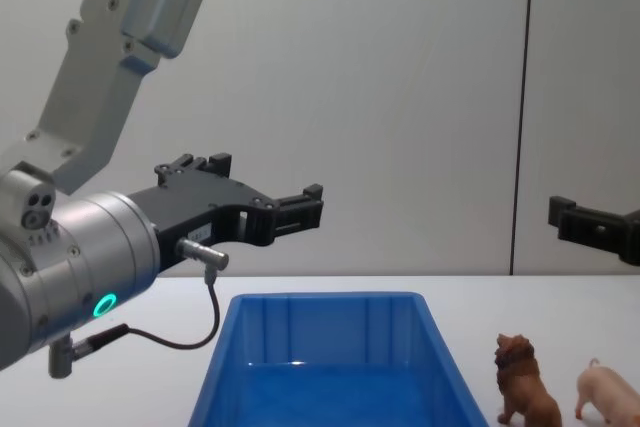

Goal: Pick up the two dolls from the table and place them into the box.

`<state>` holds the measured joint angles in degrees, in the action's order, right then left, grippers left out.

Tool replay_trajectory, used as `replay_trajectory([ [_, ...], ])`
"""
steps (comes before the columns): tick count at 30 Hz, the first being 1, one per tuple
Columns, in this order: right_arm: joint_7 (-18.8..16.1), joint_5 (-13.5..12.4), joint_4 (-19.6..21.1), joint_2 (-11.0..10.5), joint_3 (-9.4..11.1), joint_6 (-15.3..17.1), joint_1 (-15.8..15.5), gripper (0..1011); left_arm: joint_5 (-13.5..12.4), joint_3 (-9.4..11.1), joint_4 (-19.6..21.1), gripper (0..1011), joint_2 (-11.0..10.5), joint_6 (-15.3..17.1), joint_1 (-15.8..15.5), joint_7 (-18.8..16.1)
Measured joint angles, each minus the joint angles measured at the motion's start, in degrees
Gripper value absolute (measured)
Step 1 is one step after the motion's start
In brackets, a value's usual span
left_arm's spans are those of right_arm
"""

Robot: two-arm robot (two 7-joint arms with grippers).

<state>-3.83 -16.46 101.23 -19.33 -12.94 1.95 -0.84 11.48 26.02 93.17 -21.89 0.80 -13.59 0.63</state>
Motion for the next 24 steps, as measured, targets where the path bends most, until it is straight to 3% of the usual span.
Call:
replay_trajectory([
  [24,0.0,0.0,0.0,0.0,0.0,0.0,0.0,1001,0.0,0.0,0.0,1001,0.0,0.0,0.0,0.0],
])
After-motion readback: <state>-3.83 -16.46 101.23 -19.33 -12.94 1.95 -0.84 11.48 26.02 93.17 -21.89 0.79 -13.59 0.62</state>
